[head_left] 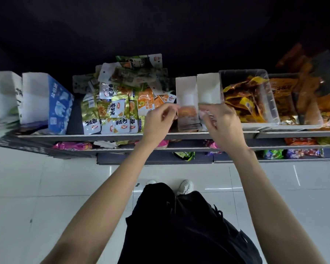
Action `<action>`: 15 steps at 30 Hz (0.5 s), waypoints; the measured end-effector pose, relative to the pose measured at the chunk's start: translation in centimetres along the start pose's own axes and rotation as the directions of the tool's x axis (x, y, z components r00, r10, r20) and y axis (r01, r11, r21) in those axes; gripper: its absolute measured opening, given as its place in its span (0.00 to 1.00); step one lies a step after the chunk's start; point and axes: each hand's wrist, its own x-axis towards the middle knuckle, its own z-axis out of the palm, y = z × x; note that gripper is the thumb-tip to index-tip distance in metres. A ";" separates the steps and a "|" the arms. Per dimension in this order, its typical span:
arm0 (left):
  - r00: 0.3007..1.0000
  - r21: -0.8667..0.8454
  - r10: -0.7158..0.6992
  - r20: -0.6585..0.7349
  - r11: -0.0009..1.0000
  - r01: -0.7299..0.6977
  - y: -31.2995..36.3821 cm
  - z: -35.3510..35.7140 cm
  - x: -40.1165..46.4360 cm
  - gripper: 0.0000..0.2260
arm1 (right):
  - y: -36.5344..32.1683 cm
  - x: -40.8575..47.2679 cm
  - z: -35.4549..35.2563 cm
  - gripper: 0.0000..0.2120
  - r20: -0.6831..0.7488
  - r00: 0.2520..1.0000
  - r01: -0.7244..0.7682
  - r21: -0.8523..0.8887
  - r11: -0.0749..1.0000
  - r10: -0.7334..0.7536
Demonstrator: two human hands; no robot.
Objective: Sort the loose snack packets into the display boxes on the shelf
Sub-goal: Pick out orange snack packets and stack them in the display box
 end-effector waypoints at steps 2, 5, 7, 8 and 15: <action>0.968 -0.313 -0.186 -0.168 0.941 0.126 -1.3 -3.1 -1.7 0.08 | -3.2 -0.2 1.8 0.12 -0.035 0.999 -0.023 0.129 0.991 0.028; 0.909 -0.280 -0.315 -0.272 0.930 0.239 -4.9 -7.7 -3.0 0.07 | -6.5 0.1 6.9 0.10 0.050 0.993 -0.110 0.168 0.980 0.103; 0.894 -0.109 -0.379 -0.240 0.925 0.363 -7.8 -10.7 -2.8 0.07 | -8.3 0.8 10.6 0.10 0.147 0.976 -0.185 0.153 0.971 0.163; 0.886 -0.026 -0.417 -0.200 0.907 0.421 -9.2 -12.1 -2.5 0.09 | -9.2 1.2 12.3 0.09 0.191 0.962 -0.222 0.143 0.965 0.193; 0.917 0.662 -0.391 0.079 0.708 0.245 -18.7 -16.0 1.3 0.24 | -13.5 4.5 22.6 0.17 0.319 0.828 -0.412 -0.211 0.887 0.461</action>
